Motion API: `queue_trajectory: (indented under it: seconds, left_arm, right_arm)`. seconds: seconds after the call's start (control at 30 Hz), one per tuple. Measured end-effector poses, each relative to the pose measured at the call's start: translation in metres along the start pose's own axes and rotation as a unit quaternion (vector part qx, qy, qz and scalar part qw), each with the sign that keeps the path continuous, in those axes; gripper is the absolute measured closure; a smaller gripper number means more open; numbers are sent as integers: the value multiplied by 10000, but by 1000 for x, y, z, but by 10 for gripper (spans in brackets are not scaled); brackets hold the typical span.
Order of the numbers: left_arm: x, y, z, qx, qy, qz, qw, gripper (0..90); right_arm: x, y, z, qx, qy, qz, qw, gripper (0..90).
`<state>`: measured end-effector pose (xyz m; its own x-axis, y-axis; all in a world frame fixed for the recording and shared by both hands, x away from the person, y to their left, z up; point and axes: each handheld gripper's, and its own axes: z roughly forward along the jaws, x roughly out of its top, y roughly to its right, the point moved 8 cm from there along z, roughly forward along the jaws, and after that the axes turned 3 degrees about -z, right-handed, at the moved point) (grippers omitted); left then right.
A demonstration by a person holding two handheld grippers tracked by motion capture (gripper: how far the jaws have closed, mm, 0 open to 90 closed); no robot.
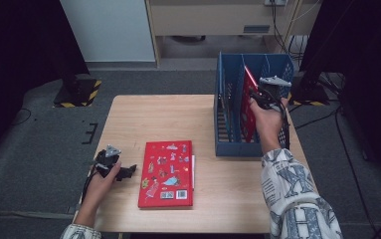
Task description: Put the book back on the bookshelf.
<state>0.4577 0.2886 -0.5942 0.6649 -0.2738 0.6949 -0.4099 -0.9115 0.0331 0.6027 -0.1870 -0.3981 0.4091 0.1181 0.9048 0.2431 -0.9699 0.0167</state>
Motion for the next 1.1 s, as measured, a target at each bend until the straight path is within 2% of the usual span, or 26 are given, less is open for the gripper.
queue_trajectory:
  seconds: [0.27,0.53,0.73,1.1]
  left_arm:
    - [0,0,0,0,0,1,10000,0]
    - [0,0,0,-1,2,3,10000,0]
    - [0,0,0,-1,2,1,10000,0]
    - [0,0,0,-7,4,3,10000,0]
  right_arm:
    - [1,-1,-2,90,-101,-45,9999,751]
    - [12,-1,-10,163,-90,-196,9996,716]
    - [17,0,-14,185,-104,-207,9996,707]
    - [17,-1,-9,199,-224,-277,9992,706]
